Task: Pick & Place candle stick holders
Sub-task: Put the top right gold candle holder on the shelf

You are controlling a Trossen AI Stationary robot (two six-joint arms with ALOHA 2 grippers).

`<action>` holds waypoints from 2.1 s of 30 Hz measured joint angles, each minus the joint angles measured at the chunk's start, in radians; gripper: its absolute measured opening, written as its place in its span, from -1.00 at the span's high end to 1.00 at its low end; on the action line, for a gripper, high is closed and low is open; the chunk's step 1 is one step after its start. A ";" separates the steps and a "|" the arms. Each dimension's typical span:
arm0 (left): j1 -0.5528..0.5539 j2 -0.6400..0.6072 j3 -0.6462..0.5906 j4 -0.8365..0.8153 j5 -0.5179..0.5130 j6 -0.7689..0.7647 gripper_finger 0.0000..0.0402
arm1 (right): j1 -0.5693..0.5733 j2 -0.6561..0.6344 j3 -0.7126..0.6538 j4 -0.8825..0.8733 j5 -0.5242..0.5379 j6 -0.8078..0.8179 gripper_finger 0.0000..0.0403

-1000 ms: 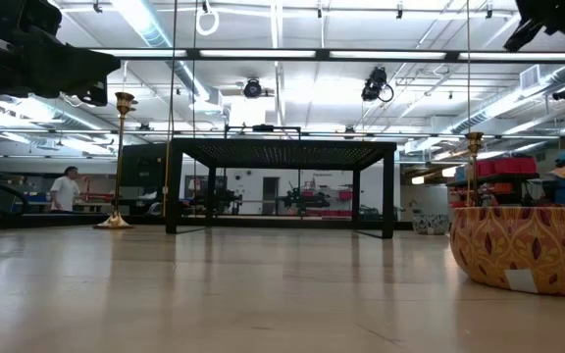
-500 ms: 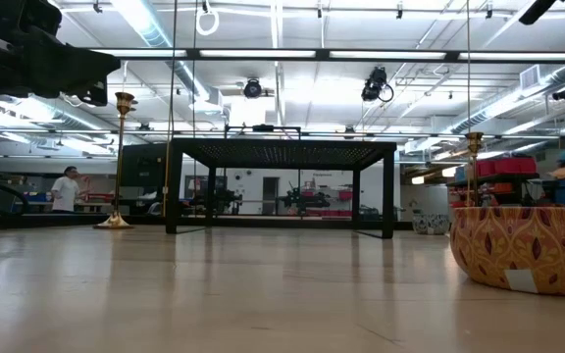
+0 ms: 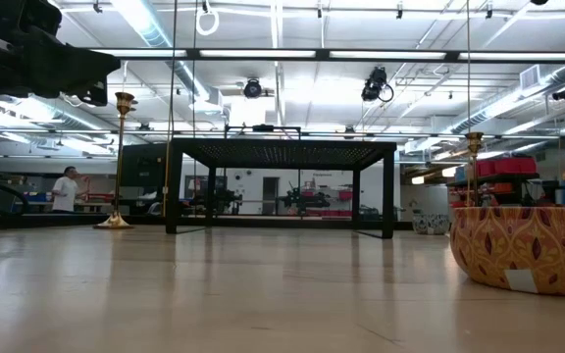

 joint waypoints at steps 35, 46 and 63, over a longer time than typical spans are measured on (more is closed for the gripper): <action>0.000 0.000 0.000 0.000 0.000 0.000 0.87 | 0.000 0.350 0.448 -0.137 0.020 0.170 0.90; 0.000 0.000 0.000 0.000 0.000 0.000 0.87 | 0.000 0.381 0.472 -0.149 0.020 0.233 0.90; 0.000 0.000 0.000 0.000 0.000 0.000 0.87 | 0.000 0.380 0.472 -0.221 0.023 0.020 0.90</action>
